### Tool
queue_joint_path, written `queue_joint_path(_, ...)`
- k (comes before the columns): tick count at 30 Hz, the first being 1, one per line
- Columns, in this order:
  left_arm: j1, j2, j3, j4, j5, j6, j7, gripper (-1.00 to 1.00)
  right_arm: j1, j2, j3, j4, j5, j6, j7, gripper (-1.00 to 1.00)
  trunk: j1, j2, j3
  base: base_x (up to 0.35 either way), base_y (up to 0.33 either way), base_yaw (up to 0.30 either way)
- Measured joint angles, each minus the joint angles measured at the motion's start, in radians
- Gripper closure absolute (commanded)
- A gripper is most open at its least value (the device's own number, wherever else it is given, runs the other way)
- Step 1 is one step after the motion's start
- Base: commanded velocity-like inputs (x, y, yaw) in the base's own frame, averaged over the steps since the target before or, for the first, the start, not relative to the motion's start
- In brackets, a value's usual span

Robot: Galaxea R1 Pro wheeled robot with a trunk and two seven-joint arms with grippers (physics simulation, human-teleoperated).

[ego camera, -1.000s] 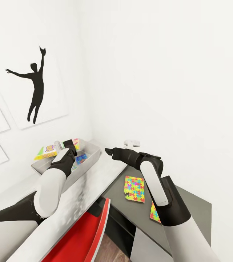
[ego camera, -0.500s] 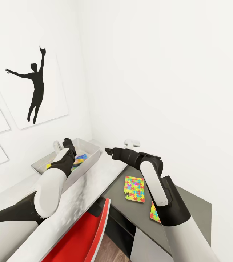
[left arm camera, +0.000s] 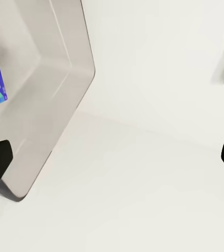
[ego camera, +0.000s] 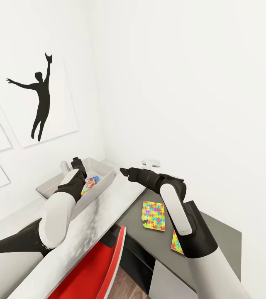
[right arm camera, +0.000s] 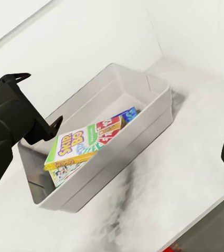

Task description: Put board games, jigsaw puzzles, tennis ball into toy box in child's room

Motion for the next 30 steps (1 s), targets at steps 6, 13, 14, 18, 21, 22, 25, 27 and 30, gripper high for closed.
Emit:
queue_joint_path(6,0.0,0.0,-0.001,-0.001,-0.001,0.002,0.001,-1.0,0.0,0.0,0.0,0.0,0.0,0.0,0.0,-1.0,0.0,0.0,0.0,0.0,0.0,0.0)
queue_joint_path(13,0.0,0.001,-0.002,-0.004,-0.002,0.01,0.001,-1.0,0.0,0.0,0.0,0.0,-0.002,0.0,0.0,-1.0,0.0,0.0,0.0,0.0,0.0,0.0)
queue_joint_path(14,0.0,0.001,-0.002,-0.005,-0.002,0.011,0.001,-1.0,0.0,0.0,0.0,0.0,-0.002,0.0,0.0,-1.0,0.0,0.0,0.0,0.0,0.0,0.0)
queue_joint_path(18,0.0,0.002,-0.003,-0.006,-0.002,0.013,0.001,-1.0,0.0,0.0,0.0,0.0,-0.003,0.0,0.0,-1.0,0.0,0.0,0.0,0.0,0.0,0.0)
queue_joint_path(21,0.0,0.002,-0.003,-0.006,-0.002,0.014,0.001,-1.0,0.0,0.0,0.0,0.0,-0.004,-0.001,0.0,-1.0,0.0,0.0,0.0,0.0,0.0,0.0)
queue_joint_path(22,0.0,0.002,-0.003,-0.006,-0.002,0.014,0.001,-1.0,0.0,0.0,0.0,0.0,-0.004,-0.001,0.0,-1.0,0.0,0.0,0.0,0.0,0.0,0.0)
queue_joint_path(25,0.0,0.002,-0.003,-0.006,-0.002,0.014,0.001,-1.0,0.0,0.0,0.0,0.0,-0.003,-0.001,0.0,-1.0,0.0,0.0,0.0,0.0,0.0,0.0)
queue_joint_path(27,0.0,0.002,-0.003,-0.006,-0.002,0.014,0.001,-1.0,0.0,0.0,0.0,0.0,-0.003,-0.002,0.0,-1.0,0.0,0.0,0.0,0.0,0.0,0.0)
queue_joint_path(30,0.0,0.002,-0.003,-0.006,-0.003,0.015,0.001,-1.0,0.0,0.0,0.0,0.0,-0.003,-0.002,0.0,-1.0,0.0,0.0,0.0,0.0,0.0,0.0)
